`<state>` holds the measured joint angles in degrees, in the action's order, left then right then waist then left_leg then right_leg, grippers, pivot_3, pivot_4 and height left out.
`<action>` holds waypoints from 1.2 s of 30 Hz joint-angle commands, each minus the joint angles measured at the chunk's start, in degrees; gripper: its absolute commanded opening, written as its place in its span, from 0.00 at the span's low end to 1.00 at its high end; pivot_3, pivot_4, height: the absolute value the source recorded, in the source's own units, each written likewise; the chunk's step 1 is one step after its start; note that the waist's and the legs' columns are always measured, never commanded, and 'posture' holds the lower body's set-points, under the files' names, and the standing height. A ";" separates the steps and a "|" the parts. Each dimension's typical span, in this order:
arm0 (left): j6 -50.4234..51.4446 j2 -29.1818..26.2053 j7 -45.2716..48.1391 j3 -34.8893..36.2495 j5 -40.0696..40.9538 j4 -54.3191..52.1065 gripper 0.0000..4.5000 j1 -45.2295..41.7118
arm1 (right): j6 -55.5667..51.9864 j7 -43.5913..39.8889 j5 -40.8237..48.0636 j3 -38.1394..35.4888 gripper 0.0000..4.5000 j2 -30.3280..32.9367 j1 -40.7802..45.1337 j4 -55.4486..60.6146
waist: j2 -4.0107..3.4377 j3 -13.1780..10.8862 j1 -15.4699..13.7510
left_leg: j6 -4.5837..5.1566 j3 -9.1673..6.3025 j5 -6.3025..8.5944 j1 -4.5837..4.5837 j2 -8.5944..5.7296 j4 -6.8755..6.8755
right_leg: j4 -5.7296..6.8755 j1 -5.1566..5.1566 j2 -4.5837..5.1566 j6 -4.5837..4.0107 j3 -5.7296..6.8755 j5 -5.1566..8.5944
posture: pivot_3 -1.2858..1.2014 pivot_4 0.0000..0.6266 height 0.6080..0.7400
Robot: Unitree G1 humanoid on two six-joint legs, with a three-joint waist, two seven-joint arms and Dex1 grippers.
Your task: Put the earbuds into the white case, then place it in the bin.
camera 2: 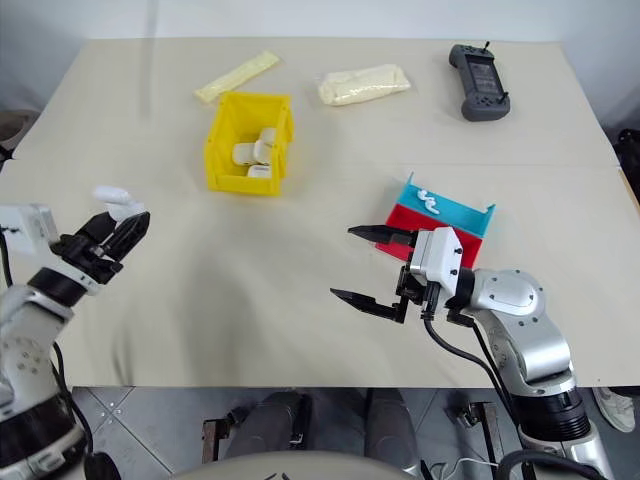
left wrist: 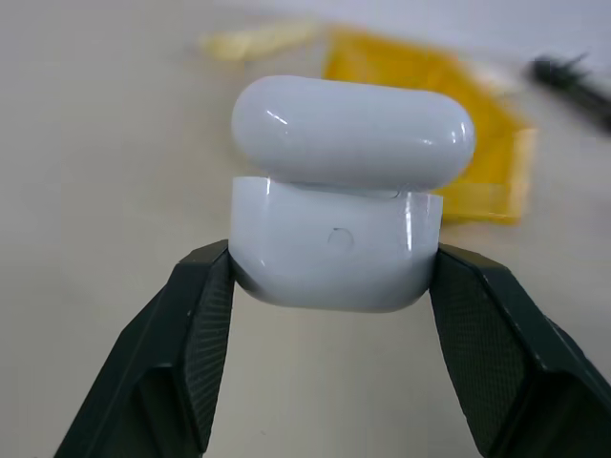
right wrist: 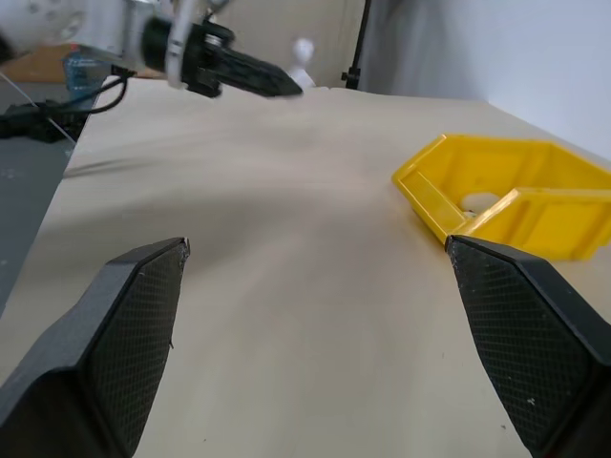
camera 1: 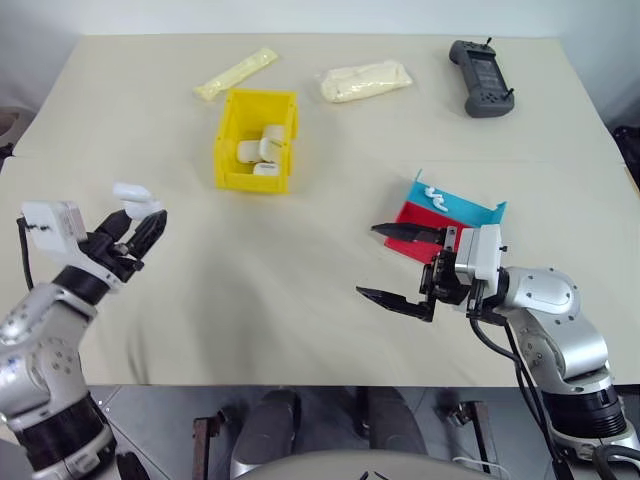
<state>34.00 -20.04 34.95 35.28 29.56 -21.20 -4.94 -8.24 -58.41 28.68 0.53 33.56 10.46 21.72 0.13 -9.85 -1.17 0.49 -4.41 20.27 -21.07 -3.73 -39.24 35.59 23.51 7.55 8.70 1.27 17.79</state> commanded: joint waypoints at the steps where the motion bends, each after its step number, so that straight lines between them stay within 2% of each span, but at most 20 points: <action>1: -11.90 4.00 5.32 -5.92 2.40 -3.05 0.61 0.14 | -0.68 0.29 1.19 -3.28 1.00 2.00 0.41 0.80 | 0.00 0.00 -0.52 | 0.02 -0.02 0.00 -0.01 -0.03 -0.02 | 0.00 -0.01 0.02 0.01 -0.01 -0.01 | 0.52 0.24 1.00; 5: -21.72 6.02 13.78 -17.39 -0.18 -0.39 0.61 0.06 | -1.79 1.21 1.31 -6.85 1.00 4.56 -1.03 1.27 | 0.00 0.00 -0.41 | 0.13 -0.01 -0.01 -0.03 -0.18 -0.02 | 0.00 -0.02 0.12 0.06 -0.04 -0.04 | 0.52 0.24 1.00; 9: -29.60 6.73 22.53 -28.24 -1.72 5.76 0.61 -3.83 | -2.87 2.11 1.70 -13.00 1.00 7.74 -5.57 2.58 | 0.00 0.01 -0.35 | 0.14 0.05 -0.01 -0.03 -0.13 0.03 | -0.01 0.02 0.05 0.06 -0.04 -0.04 | 0.52 0.24 1.00; 14: -36.85 11.94 30.53 -35.78 -0.34 18.11 0.61 -13.51 | -4.68 3.23 2.29 -24.11 1.00 10.78 -16.43 5.83 | -0.01 0.01 -0.71 | 0.19 0.15 -0.04 -0.03 -0.14 0.02 | 0.01 0.00 0.02 0.10 -0.04 -0.06 | 0.52 0.24 1.00; 19: -41.06 16.33 37.05 -39.30 0.55 27.28 0.61 -20.55 | -4.74 1.52 1.82 -36.44 1.00 11.35 -28.69 5.13 | -0.01 0.01 -0.64 | 0.27 0.25 -0.05 -0.04 -0.17 0.02 | 0.06 -0.06 0.02 0.23 -0.08 -0.13 | 0.52 0.24 1.00; 26: -43.88 21.59 43.03 -42.28 1.27 34.90 0.61 -26.04 | -0.78 -2.24 0.43 -48.18 1.00 8.50 -42.92 1.53 | 0.02 0.00 -0.58 | 0.34 0.28 -0.05 -0.02 -0.35 0.04 | 0.01 -0.09 0.01 0.26 -0.12 -0.14 | 0.52 0.24 1.00; 30: -44.81 23.08 44.31 -42.26 1.24 37.89 0.61 -27.71 | 1.56 -4.12 -0.33 -49.68 1.00 8.81 -45.02 -1.37 | 0.01 0.00 -0.46 | 0.42 0.31 -0.10 0.01 -0.33 0.04 | -0.20 -0.11 0.07 0.37 -0.24 -0.20 | 0.52 0.24 1.00; 33: -44.14 22.75 44.41 -42.19 1.04 38.20 0.61 -27.76 | 1.23 -4.92 0.67 -48.61 1.00 10.50 -43.38 -1.01 | -0.02 0.01 -0.31 | 0.42 0.30 -0.09 0.02 -0.21 0.09 | -0.20 -0.09 0.03 0.37 -0.24 -0.20 | 0.52 0.24 1.00; 36: -42.94 21.01 43.77 -41.97 0.58 37.02 0.61 -26.88 | -7.62 -3.24 3.37 -44.18 1.00 16.73 -38.39 3.65 | -0.03 0.02 -0.03 | 0.42 0.37 -0.10 0.05 -0.21 0.06 | -0.21 -0.09 0.04 0.38 -0.33 -0.20 | 0.52 0.24 1.00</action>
<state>-9.32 1.24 79.05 -6.85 29.64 17.08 -32.10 -12.06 -62.63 29.71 -44.67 47.80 -29.53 21.39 0.10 -9.83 -1.19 0.91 -4.02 20.18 -20.98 -3.92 -39.19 35.39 23.41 7.58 9.08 0.92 17.58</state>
